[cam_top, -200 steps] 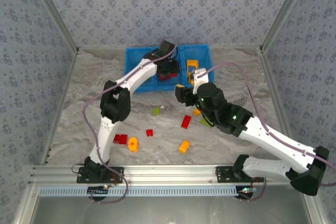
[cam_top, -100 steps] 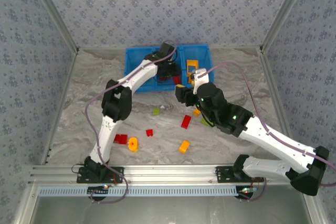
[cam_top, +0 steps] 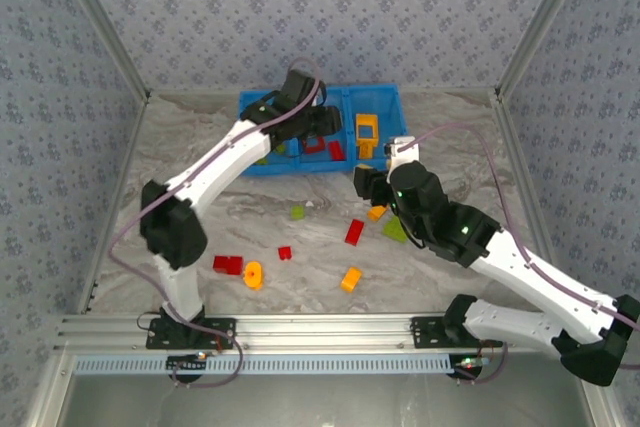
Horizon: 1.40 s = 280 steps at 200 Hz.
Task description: Sort the legos into containers by color
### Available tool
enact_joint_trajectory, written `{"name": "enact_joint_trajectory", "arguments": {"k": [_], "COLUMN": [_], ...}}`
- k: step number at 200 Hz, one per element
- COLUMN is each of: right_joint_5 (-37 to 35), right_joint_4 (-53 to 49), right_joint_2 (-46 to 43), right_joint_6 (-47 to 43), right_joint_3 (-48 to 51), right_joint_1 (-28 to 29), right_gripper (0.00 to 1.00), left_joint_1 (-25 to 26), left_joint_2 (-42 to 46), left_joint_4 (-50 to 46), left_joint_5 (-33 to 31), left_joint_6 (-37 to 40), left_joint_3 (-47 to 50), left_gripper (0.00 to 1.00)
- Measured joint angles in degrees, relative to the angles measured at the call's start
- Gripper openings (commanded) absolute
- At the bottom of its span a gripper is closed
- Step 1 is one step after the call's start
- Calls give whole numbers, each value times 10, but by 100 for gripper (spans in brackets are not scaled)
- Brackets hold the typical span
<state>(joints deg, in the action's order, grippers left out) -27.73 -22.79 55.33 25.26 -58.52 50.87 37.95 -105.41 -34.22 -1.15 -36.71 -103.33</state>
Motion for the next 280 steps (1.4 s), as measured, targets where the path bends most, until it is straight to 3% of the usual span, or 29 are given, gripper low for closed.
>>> {"name": "enact_joint_trajectory", "arguments": {"k": [68,108,133,180,215,280], "right_joint_5": [0,31,61,116,153,178], "right_joint_4": [-103,-188,-206,-153,-98,-48], "right_joint_2": [13,136,214,335,426,515], "right_joint_6": [97,214,238,195,151,116], "right_joint_3": [-4,-24,-29,-45,-57,-118], "right_joint_1": [-18,-68,-122,-218,-247,-289], "right_gripper": [63,62,63,73,74,58], "left_joint_1": [56,114,138,163,168,169], "left_joint_2": [274,435,507,561,581,585], "left_joint_4": [31,71,94,144,174,180], "left_joint_5": [-8,4,2,-8,-16,-22], "left_joint_6": [7,12,3,-4,-3,-3], "left_joint_3": [287,456,534,600,606,606], "left_gripper": [66,68,69,72,73,73]}}
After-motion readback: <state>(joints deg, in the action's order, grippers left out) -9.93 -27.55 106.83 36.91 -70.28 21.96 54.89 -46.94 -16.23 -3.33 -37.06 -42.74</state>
